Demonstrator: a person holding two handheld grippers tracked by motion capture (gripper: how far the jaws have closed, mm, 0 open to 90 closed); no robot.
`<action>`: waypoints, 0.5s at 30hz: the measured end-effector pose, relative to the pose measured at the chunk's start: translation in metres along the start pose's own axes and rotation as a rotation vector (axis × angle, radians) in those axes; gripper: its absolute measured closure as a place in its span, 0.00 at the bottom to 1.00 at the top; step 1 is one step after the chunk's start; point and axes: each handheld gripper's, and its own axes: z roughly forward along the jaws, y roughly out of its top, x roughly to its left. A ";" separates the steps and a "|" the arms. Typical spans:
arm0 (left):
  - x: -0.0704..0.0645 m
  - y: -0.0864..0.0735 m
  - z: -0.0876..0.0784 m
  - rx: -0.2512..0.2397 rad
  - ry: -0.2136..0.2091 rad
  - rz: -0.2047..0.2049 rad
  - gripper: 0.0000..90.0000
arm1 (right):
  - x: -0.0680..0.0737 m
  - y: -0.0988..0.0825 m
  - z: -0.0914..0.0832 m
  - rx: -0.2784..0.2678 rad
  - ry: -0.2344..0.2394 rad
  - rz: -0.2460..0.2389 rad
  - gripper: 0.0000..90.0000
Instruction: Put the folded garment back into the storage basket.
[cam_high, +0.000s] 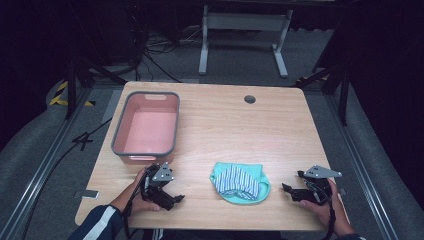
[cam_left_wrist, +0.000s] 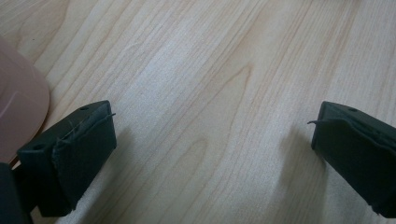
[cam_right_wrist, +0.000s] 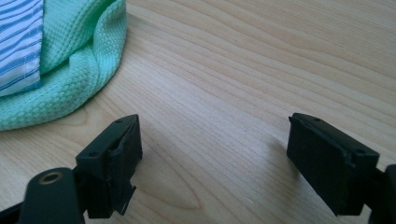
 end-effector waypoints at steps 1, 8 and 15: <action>0.000 0.000 0.000 0.002 0.000 0.000 0.00 | 0.000 0.000 -0.001 0.001 -0.005 0.005 0.21; 0.000 -0.001 -0.001 0.002 0.007 -0.001 0.01 | 0.000 -0.001 -0.001 0.000 -0.007 0.007 0.21; -0.001 0.002 -0.002 0.021 0.004 0.004 0.02 | 0.000 -0.001 -0.001 0.000 -0.008 0.007 0.21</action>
